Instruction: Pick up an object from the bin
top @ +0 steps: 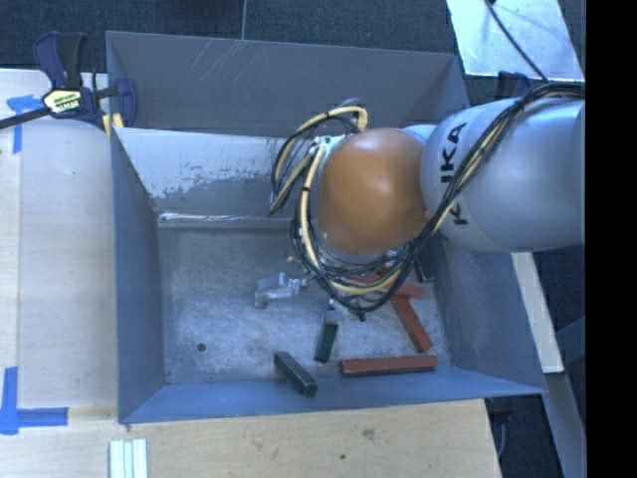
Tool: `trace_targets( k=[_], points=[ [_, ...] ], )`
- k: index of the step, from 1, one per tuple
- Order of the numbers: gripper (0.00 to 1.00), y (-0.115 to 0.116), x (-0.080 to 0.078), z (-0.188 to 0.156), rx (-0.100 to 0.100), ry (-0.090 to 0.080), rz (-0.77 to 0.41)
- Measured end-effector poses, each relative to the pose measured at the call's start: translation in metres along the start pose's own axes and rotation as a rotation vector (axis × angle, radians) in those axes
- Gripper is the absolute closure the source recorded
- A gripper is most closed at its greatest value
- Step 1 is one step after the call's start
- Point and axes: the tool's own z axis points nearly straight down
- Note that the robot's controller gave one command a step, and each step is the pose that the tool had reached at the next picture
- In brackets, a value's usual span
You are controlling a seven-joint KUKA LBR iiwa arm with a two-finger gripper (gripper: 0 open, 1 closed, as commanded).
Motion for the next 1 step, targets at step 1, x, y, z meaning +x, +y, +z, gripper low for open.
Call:
trace_targets(
  k=[1],
  points=[
    [0.0,0.0181,-0.0039,-0.0981,0.004,-0.002,-0.305]
  ],
)
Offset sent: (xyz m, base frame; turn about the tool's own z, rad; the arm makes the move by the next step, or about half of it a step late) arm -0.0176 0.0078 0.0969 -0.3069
